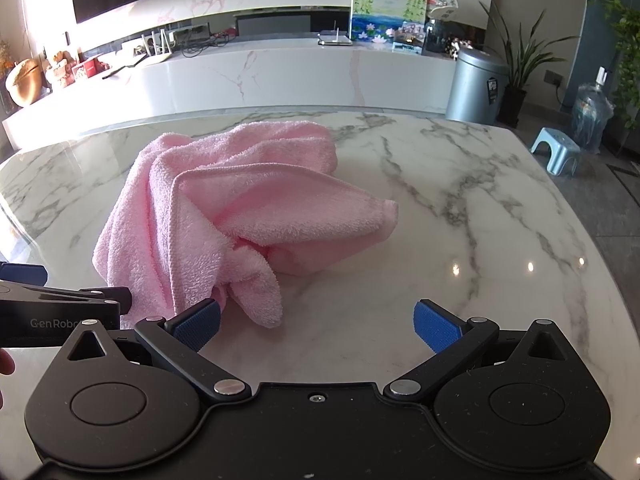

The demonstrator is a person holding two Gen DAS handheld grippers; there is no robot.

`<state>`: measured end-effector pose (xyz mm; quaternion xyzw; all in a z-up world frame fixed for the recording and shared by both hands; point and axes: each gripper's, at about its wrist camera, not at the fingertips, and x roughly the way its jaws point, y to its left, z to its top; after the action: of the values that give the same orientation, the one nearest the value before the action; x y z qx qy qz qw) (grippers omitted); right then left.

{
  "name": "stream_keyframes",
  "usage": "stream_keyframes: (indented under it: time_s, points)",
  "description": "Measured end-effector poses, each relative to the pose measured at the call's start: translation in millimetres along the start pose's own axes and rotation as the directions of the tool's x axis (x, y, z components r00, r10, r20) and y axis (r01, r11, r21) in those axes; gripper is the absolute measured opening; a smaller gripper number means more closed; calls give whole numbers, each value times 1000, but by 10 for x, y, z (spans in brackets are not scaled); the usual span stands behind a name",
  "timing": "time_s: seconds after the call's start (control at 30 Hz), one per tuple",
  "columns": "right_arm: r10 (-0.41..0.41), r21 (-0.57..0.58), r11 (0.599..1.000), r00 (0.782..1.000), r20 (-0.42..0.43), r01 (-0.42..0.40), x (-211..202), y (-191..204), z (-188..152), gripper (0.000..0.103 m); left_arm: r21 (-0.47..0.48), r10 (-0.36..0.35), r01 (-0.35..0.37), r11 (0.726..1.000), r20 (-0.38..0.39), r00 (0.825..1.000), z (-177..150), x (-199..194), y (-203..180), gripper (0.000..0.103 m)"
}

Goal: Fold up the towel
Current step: 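Grasp a towel corner with the left gripper while the right gripper grasps another corner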

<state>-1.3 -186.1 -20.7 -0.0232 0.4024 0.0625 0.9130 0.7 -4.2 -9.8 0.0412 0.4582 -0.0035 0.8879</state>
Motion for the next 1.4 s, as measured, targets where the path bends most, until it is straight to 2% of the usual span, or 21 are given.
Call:
stream_keyframes:
  time_s: [0.2,0.33,0.47,0.53,0.67,0.73,0.8,0.93,1.0,1.13,1.33,1.4]
  points:
    - [22,-34,999,1000,1,-22,-22,19,-19,102,43,-13,10,999,52,999,91,-177,-78,95]
    - [41,-51,998,999,-15,-42,-5,9,-28,91,60,-44,40,997,53,998,165,-215,-100,95]
    - [90,-77,993,995,-36,-92,0,0,-37,84,99,-79,72,992,71,994,265,-278,-154,91]
    - [118,-99,987,991,-57,-124,13,15,-35,77,113,-102,93,989,78,992,320,-316,-198,90]
    - [166,-148,973,982,-91,-178,38,54,-12,65,145,-157,144,979,78,985,417,-349,-328,75]
    - [169,-179,967,981,-92,-183,45,67,21,55,159,-186,174,972,69,980,441,-339,-397,69]
    - [168,-215,959,982,-91,-184,43,44,84,54,169,-215,203,964,53,975,440,-310,-439,59]
    - [148,-281,945,985,-83,-166,32,-74,212,54,185,-258,251,950,18,966,406,-235,-492,47]
    - [137,-315,936,987,-84,-156,39,-135,266,54,196,-270,263,945,6,963,381,-222,-519,39]
    - [166,-361,911,978,-122,-200,63,-210,293,54,218,-304,301,928,-20,952,333,-200,-610,36]
    - [276,-385,867,948,-158,-317,133,-198,217,54,215,-323,323,922,-34,946,354,-147,-672,36]
    - [302,-394,851,938,-171,-346,168,-188,198,48,212,-327,329,920,-43,944,367,-120,-674,34]
